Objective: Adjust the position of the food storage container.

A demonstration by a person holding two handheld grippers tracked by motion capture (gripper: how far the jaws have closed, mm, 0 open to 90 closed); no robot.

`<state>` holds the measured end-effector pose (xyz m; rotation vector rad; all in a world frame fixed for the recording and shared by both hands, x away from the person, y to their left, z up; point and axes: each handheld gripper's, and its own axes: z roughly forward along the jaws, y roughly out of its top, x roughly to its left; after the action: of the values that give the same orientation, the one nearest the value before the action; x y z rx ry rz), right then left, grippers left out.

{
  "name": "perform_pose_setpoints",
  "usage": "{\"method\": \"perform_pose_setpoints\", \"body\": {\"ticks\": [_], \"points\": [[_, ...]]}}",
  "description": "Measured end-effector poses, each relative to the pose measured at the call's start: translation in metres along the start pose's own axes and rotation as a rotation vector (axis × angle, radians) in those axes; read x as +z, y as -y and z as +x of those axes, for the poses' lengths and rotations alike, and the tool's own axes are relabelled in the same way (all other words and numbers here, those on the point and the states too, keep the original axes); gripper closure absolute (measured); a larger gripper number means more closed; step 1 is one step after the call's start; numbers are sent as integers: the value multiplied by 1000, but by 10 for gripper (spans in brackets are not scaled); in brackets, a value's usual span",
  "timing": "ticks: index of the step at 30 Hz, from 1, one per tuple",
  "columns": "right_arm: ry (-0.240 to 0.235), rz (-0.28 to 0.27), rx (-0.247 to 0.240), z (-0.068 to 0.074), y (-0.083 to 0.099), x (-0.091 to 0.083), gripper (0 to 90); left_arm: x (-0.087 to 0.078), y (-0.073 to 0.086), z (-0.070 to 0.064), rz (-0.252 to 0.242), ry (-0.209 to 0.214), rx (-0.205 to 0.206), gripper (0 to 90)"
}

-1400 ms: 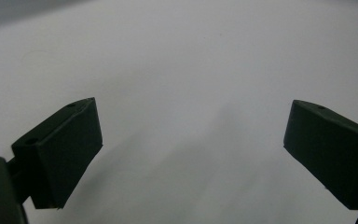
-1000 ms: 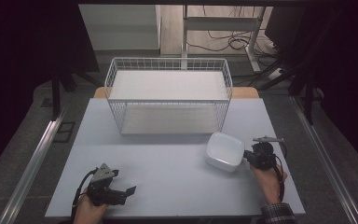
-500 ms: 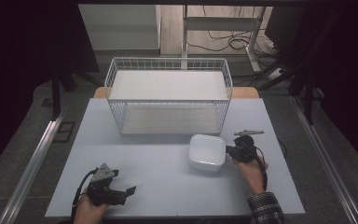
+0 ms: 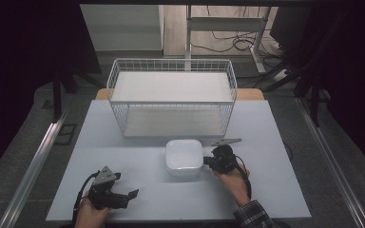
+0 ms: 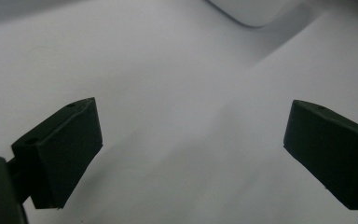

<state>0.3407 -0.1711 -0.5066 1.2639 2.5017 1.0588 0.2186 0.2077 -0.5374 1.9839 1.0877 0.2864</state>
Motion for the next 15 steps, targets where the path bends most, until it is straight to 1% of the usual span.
{"method": "perform_pose_setpoints", "body": {"ticks": [1,2,3,4,5,6,7,8,9,10,12,14,15], "points": [[-7,-1,-8,4,1,0,892,0,0,0,0,0,1,40],[-7,-1,-8,4,1,0,892,0,0,0,0,0,1,40],[-16,5,-19,9,2,1,892,0,0,0,1,-1,0,40],[-15,4,-19,9,2,1,890,0,0,0,2,-1,-1,40],[-7,-4,-25,9,2,0,889,0,0,0,3,-1,-2,40],[10,-10,-27,9,3,-3,885,0,0,0,2,1,-5,40],[26,-23,-39,7,4,-6,873,0,0,0,2,4,-7,41],[36,-32,-39,7,5,-11,851,0,0,0,2,4,-7,42],[39,-52,-55,5,8,-17,812,-1,0,1,2,10,-12,44],[38,-57,-61,5,10,-22,762,-1,0,1,3,14,-14,45],[45,-85,-97,4,18,-32,651,-1,0,0,6,22,-15,50],[28,-108,-111,3,25,-40,509,-1,-1,-1,9,25,-15,52],[28,-108,-111,3,25,-40,509,-1,-1,-1,9,25,-15,52]]}}
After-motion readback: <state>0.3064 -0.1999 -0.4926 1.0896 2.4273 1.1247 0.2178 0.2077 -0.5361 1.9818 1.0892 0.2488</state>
